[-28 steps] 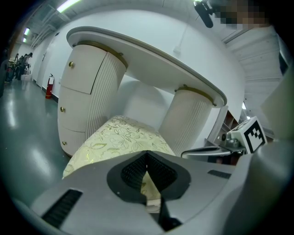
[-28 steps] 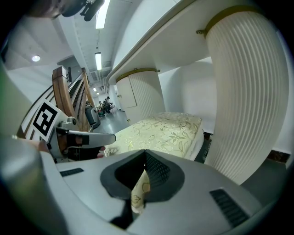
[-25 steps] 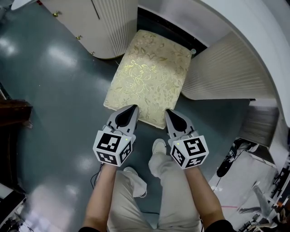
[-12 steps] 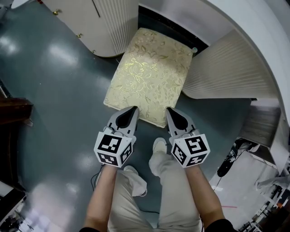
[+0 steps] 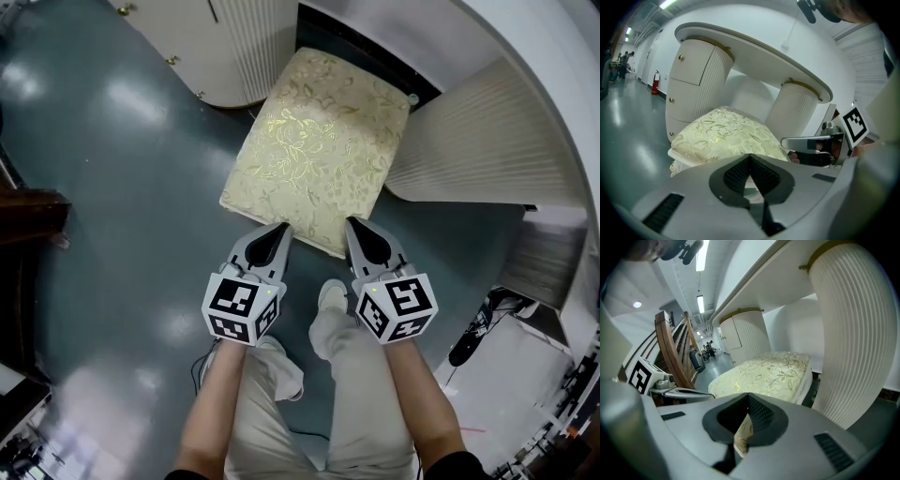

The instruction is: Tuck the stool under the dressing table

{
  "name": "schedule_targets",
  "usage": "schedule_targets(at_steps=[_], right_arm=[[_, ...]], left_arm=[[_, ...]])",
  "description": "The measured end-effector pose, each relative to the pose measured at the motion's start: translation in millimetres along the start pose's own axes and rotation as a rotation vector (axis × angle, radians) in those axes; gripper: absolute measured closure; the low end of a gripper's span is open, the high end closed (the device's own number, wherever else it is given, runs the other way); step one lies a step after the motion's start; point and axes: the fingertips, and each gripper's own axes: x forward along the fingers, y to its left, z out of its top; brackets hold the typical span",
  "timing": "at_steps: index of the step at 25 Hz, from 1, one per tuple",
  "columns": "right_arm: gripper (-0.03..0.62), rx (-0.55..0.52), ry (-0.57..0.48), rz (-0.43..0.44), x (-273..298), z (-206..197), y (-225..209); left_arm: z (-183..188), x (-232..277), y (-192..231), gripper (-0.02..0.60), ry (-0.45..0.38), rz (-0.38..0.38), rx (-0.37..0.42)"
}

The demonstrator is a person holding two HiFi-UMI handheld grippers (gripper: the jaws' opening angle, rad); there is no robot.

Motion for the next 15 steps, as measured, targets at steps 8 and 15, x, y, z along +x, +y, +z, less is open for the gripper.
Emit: schedule_targets(at_steps=[8, 15], right_arm=[[0.585, 0.006, 0.004, 0.002, 0.7, -1.2, -3.3], [0.585, 0.016, -0.004, -0.013, 0.3, 2.5, -7.8]], left_arm=[[-8.3, 0.4, 1.8, 0.572, 0.017, 0.017, -0.003], [-5.8, 3.9, 2.0, 0.574, 0.025, 0.018, -0.027]])
